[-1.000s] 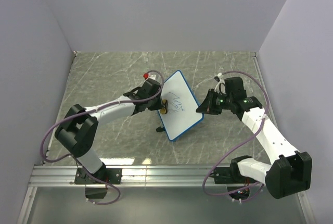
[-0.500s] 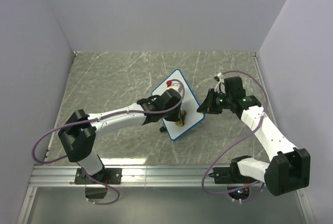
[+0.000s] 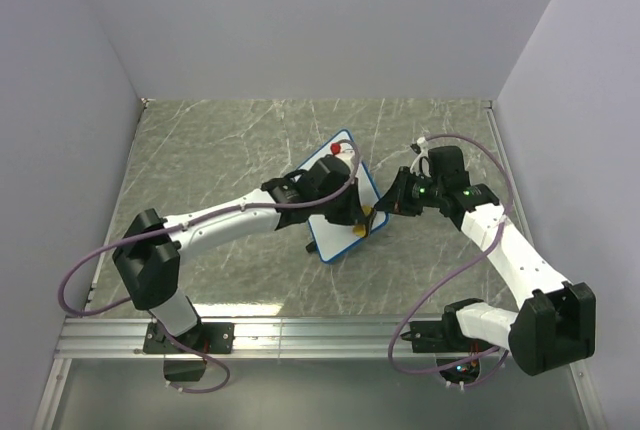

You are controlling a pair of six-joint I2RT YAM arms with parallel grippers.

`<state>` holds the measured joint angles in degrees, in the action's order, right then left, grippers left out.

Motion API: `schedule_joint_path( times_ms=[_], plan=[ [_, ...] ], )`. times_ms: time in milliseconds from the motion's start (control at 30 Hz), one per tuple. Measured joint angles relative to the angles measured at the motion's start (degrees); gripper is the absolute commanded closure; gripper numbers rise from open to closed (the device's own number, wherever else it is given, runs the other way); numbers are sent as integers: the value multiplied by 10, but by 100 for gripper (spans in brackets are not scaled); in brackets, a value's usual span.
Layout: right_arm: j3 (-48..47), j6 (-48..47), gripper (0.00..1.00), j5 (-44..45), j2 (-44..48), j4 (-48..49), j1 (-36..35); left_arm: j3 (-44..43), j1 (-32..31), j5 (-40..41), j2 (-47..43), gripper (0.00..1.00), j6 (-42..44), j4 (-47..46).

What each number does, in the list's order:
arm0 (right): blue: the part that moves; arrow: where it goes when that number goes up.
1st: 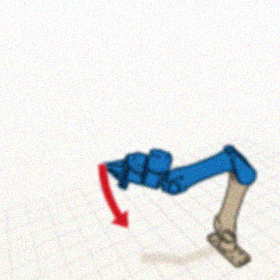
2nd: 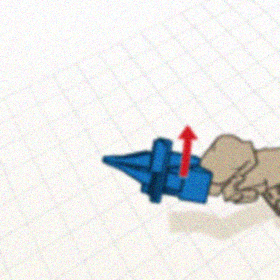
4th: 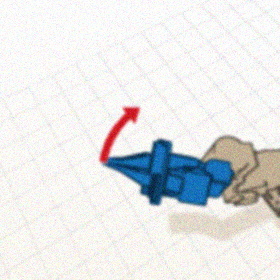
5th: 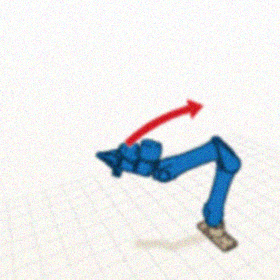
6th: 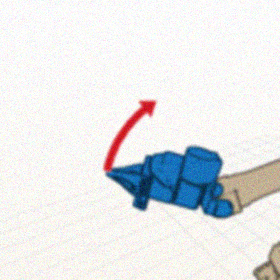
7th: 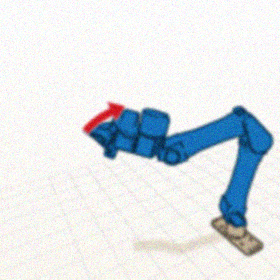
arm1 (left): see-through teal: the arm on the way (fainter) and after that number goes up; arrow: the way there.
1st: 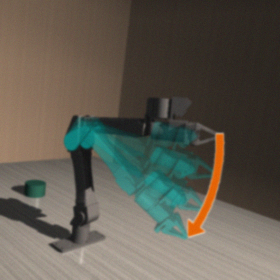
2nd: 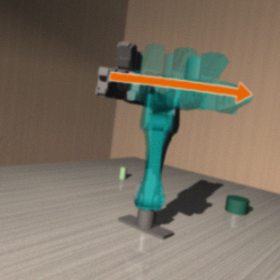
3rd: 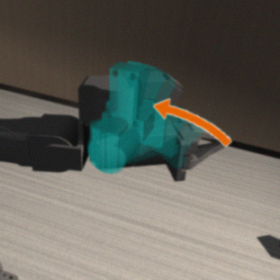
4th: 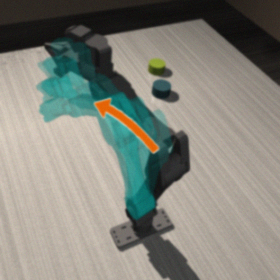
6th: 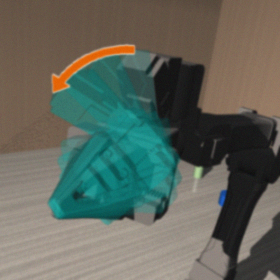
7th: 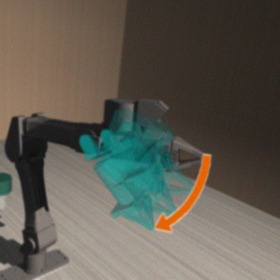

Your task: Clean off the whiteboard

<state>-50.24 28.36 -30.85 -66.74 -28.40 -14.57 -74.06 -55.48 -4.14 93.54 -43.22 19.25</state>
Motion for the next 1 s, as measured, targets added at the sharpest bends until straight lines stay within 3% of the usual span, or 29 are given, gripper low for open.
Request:
schedule_joint_path(
  times_ms=[233, 500, 767, 1000],
  plan=[
    [8, 12, 100, 1, 13, -2, -4, 42, 114, -6, 17, 100, 8, -13],
    [12, 17, 100, 7, 30, -12, -6, 13, 219, -7, 99, 100, 35, 2],
    [19, 25, 100, 13, 43, -18, -6, -5, 212, -9, 113, 100, 59, 5],
    [27, 33, 100, 16, 43, -19, -6, -111, 132, -5, 123, 100, 104, 68]
  ],
)
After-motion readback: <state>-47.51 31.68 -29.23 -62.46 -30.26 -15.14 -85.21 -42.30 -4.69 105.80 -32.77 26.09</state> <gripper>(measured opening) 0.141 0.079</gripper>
